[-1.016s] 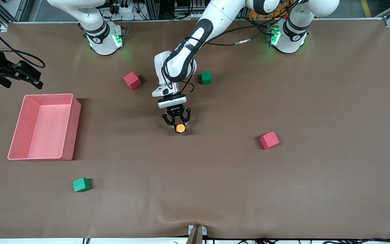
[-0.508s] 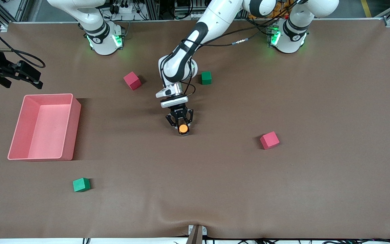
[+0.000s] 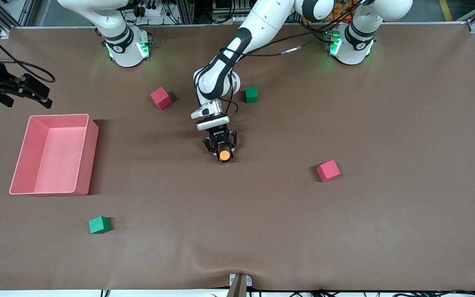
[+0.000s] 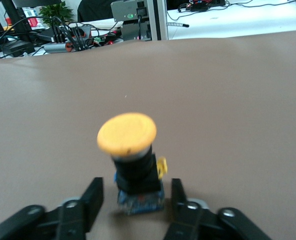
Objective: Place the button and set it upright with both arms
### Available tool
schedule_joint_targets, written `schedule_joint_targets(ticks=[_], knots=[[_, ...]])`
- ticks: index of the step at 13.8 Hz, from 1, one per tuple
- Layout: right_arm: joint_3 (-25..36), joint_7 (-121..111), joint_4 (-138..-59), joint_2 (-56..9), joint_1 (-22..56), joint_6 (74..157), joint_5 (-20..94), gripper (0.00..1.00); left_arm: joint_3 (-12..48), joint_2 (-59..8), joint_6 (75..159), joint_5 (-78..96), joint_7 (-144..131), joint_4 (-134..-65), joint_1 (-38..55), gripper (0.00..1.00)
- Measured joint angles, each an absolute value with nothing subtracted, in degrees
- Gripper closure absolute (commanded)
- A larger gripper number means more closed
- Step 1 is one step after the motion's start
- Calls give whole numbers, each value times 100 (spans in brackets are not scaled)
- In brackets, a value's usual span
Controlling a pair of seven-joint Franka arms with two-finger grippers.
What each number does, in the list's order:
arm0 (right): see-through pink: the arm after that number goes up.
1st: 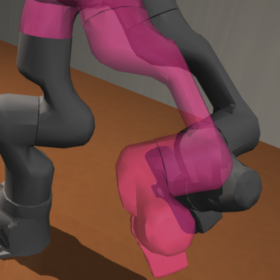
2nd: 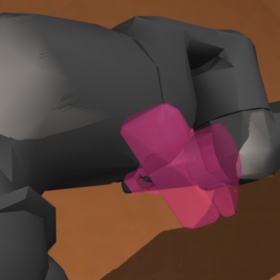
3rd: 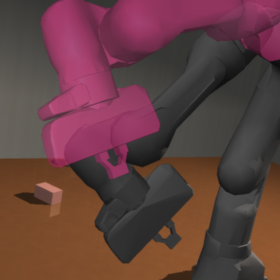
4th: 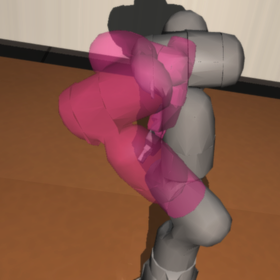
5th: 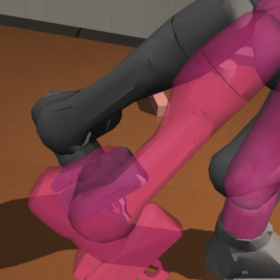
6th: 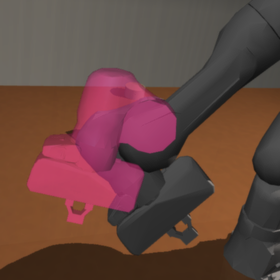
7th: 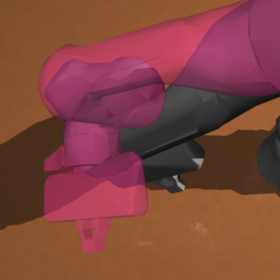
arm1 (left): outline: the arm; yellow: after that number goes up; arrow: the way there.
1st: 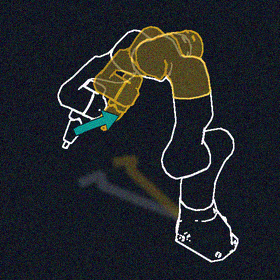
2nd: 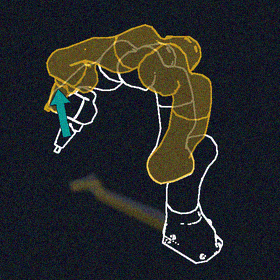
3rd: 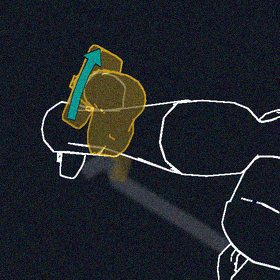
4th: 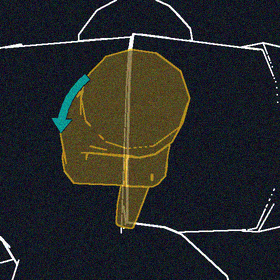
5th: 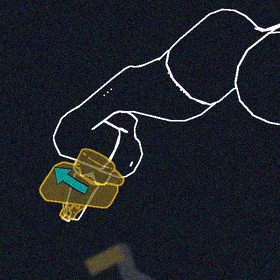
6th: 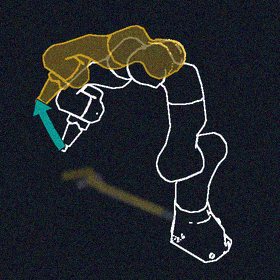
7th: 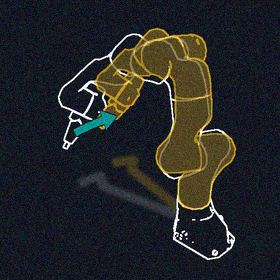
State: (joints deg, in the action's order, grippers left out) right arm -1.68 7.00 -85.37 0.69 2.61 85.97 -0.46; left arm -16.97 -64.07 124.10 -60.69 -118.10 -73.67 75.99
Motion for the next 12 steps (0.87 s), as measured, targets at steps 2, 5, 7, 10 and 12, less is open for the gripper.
schedule_joint_targets(ticks=[2,5,7,10,12], knots=[[-168,700,-8537,69,260,8595,-46,0,-1473,-6384,12122,-5902,-11825,-7335,7628,0],[-166,700,-8537,69,260,8595,-46,0,-1227,-6176,11770,-5086,-11629,-7279,7691,0],[-164,700,-8537,69,259,8593,-46,0,-1111,-5921,11545,-4418,-11237,-7248,7699,0],[-163,700,-8537,69,258,8593,-46,0,-1033,-5492,11217,-3643,-10676,-7235,7695,0],[-163,700,-8537,69,258,8593,-46,0,-1028,-5183,11047,-3122,-10209,-7219,7677,0]])
